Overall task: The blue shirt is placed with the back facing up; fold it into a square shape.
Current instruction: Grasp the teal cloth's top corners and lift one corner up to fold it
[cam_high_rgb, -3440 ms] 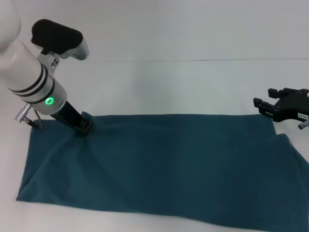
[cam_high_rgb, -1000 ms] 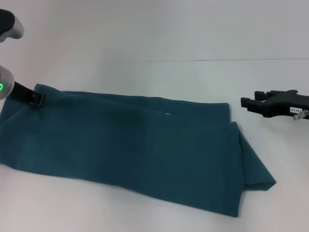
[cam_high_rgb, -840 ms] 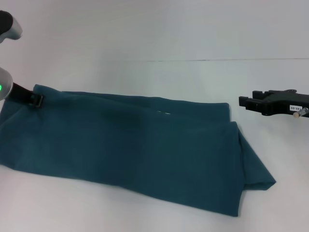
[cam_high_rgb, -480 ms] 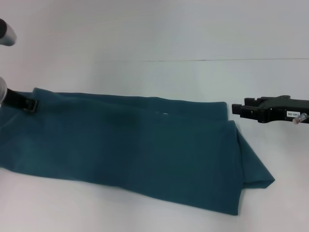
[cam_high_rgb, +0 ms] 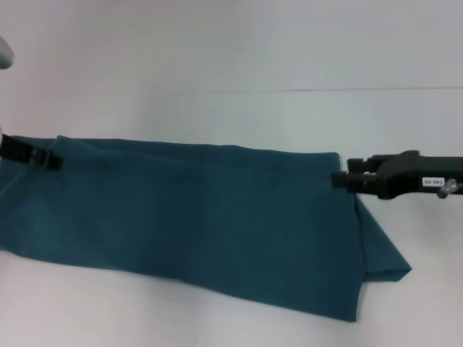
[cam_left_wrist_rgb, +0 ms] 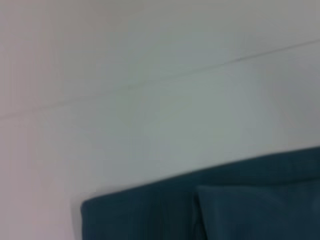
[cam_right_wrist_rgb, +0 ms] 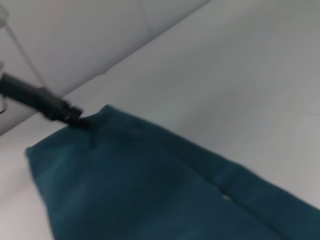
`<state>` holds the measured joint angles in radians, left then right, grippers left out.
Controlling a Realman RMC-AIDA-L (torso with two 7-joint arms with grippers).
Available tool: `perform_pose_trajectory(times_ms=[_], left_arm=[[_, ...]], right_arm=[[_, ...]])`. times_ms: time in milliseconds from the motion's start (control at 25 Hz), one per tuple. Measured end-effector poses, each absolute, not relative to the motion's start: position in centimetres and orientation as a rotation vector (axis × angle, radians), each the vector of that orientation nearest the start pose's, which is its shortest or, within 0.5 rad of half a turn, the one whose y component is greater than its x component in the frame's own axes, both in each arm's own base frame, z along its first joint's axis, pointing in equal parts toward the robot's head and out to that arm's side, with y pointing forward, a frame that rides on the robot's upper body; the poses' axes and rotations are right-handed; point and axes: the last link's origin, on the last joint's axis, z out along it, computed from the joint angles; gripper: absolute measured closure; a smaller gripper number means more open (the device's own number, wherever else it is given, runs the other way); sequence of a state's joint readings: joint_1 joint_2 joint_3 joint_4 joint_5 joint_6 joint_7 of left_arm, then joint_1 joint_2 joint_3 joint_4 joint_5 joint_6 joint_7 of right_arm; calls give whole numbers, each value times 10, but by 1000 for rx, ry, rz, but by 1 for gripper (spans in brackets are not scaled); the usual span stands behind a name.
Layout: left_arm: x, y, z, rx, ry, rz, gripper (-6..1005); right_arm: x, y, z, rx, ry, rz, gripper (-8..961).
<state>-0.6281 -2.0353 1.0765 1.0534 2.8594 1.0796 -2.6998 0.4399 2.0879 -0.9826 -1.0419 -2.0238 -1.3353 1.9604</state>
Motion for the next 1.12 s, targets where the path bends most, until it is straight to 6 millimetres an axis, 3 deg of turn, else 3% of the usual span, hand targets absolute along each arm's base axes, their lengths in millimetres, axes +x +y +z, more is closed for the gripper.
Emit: perform_pose_trajectory(times_ms=[40,120,320,480,640,880,1120], left_arm=[[-276,418,66,-1951,-1148,275,675],[-271,416,67,-1948,-1123,241,421],[-233,407,71,-1971,-974,115,190],[-206,401,67,-2026,-897,33,163],[-192,399,68,-2073,-845,-45,136],[-187,392,57,-2198,-706,-84,111],[-190,395,51,-2244,-681,-126,131]], right_arm=[[241,355,21,-2576,940,426,449],[238,353,20,-2606,933,423,449],[232,350,21,-2629,953,486,450],[227,350,23,-2624,973,533,463],[230,352,23,-2593,983,555,517],[231,355,22,-2568,969,589,528],[235,357,25,-2543,931,610,528]])
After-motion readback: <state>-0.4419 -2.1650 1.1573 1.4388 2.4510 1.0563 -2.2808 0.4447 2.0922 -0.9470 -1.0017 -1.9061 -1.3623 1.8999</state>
